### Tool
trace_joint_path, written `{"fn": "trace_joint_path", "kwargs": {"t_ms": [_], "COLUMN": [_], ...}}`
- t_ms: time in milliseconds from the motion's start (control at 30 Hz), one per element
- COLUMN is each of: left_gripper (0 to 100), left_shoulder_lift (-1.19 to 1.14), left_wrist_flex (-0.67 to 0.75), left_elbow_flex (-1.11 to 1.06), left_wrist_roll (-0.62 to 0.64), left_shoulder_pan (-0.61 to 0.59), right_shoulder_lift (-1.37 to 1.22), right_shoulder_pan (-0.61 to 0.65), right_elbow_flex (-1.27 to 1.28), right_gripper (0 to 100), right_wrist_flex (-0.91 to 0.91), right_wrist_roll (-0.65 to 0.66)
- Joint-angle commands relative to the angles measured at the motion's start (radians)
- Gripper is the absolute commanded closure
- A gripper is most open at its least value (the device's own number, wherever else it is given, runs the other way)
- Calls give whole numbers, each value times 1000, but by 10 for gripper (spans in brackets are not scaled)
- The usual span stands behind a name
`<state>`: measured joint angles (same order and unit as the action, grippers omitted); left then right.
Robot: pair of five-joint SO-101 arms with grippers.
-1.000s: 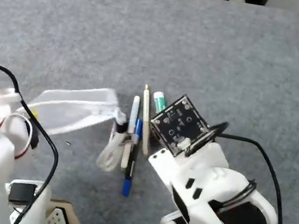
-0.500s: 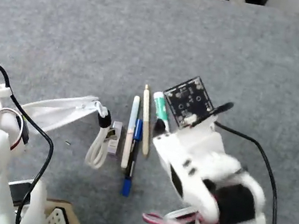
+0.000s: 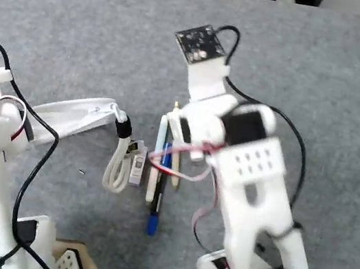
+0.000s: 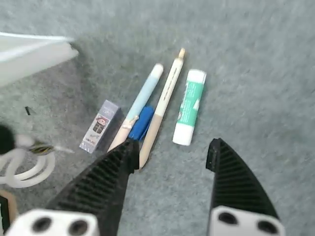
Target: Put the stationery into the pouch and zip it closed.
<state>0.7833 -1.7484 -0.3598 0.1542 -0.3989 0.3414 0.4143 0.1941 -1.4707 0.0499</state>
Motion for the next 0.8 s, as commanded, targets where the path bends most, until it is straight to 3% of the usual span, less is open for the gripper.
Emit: {"fn": "trace_joint_path", "kwargs": {"t_ms": [0,467,767], "left_gripper": [971,971,971], "left_shoulder_lift": [-46,-49,-49], "left_wrist_flex": [12,12,12], "left_elbow_flex": [1,1,1], "left_wrist_roll": [14,15,15], "left_shoulder_pan": [-4,-5,-5], "right_shoulder_lift": [-107,-460,-736], "right_shoulder_pan": [-2,-5,-8], "right_elbow_flex": [-53,-68,-374], "right_gripper": [765,766,766], "right_wrist_flex": [3,285,285], "right_wrist_roll": [-52,-66,-66]}}
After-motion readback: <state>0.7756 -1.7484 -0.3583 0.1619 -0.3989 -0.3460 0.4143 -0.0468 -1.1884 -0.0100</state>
